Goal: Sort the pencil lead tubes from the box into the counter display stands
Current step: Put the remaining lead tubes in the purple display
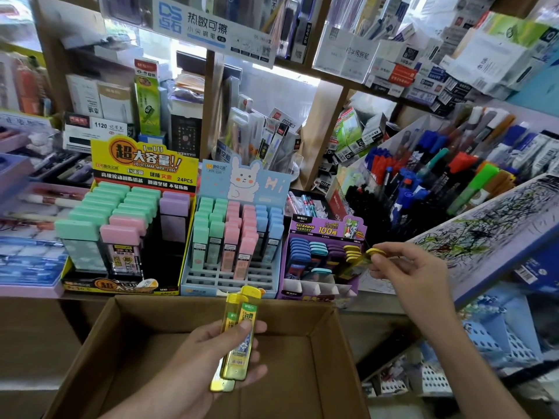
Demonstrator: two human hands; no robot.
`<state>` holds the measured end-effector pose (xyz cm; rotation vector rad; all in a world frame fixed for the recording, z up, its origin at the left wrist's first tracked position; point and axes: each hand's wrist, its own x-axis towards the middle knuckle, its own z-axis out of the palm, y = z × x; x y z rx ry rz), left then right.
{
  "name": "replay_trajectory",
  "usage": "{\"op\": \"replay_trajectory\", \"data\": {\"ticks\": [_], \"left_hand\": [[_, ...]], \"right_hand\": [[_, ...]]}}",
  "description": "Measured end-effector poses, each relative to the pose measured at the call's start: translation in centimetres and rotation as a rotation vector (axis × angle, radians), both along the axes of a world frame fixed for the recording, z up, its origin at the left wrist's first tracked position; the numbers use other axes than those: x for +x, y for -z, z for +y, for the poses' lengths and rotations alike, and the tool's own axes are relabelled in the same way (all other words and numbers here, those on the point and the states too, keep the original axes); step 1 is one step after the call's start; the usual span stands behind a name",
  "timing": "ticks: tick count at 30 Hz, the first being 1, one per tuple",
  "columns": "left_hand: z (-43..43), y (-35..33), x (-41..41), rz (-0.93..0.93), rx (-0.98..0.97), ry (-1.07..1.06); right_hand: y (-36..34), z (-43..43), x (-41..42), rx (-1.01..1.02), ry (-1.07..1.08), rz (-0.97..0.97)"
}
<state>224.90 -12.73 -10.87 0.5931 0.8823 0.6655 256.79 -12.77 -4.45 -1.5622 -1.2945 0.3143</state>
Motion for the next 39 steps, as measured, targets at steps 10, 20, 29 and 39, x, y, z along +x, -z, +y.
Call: {"op": "replay_trajectory", "data": {"ticks": [10,20,29,39], "left_hand": [[0.0,-0.2,0.0,-0.007,-0.016,0.006],[0.0,0.1,0.0,0.016,0.031,0.011],[-0.2,0.2,0.1,0.068,0.069,-0.062],[-0.4,0.0,0.0,0.065,0.145,-0.030]], "right_hand": [[2.3,0.9,-0.8,-0.066,0.032,-0.174],[2.6,0.2,-1.3,-0.032,0.110,-0.201],[1.9,-1.9,-5.4,0.025,0.009,-0.122],[3.0,-2.2,-11.9,-0.326,-0.306,0.138]]}}
